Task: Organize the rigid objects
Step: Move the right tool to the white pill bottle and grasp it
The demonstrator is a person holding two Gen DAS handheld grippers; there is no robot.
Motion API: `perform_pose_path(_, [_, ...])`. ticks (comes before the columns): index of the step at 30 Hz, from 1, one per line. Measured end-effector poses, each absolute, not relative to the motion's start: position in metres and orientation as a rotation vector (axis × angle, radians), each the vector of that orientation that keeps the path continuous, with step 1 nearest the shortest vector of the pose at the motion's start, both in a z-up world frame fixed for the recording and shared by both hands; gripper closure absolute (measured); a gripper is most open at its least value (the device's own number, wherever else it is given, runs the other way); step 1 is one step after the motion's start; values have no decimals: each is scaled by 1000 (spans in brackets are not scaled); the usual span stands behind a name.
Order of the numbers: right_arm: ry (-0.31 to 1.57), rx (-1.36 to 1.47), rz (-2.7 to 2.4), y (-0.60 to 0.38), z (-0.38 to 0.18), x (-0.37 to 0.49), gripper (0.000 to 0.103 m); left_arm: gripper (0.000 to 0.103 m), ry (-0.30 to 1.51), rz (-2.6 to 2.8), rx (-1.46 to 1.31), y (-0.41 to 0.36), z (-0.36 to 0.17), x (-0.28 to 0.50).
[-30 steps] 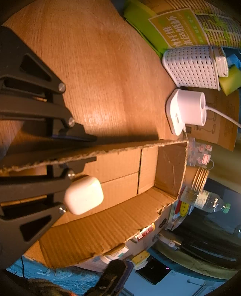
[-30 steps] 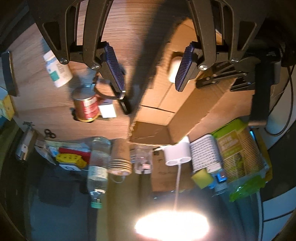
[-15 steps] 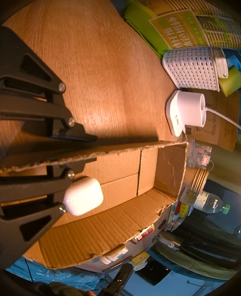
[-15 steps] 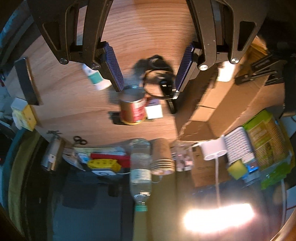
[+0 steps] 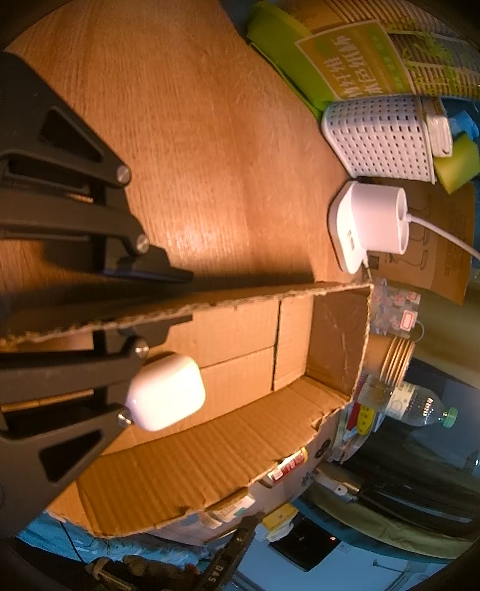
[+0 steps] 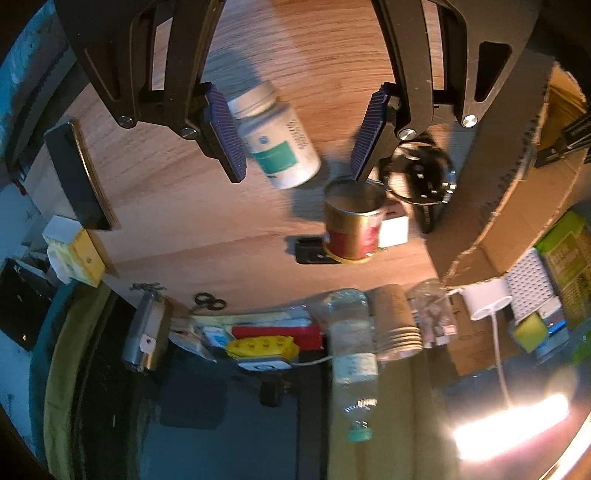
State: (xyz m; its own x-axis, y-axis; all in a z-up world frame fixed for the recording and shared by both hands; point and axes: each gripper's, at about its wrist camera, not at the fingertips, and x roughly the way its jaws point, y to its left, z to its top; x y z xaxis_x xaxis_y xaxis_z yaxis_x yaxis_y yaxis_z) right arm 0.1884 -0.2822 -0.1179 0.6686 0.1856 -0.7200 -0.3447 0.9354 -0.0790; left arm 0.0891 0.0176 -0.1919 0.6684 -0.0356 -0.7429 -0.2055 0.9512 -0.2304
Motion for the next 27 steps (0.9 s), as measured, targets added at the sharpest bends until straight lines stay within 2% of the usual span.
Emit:
perform_pose_path(22, [880,-197,310,-288,-151,209,41,89,837,100,-305,19,-191,88])
perform_pose_path(27, [886,-206,300,-288,-154,208,45,89,837,100,-305,18,-191,88])
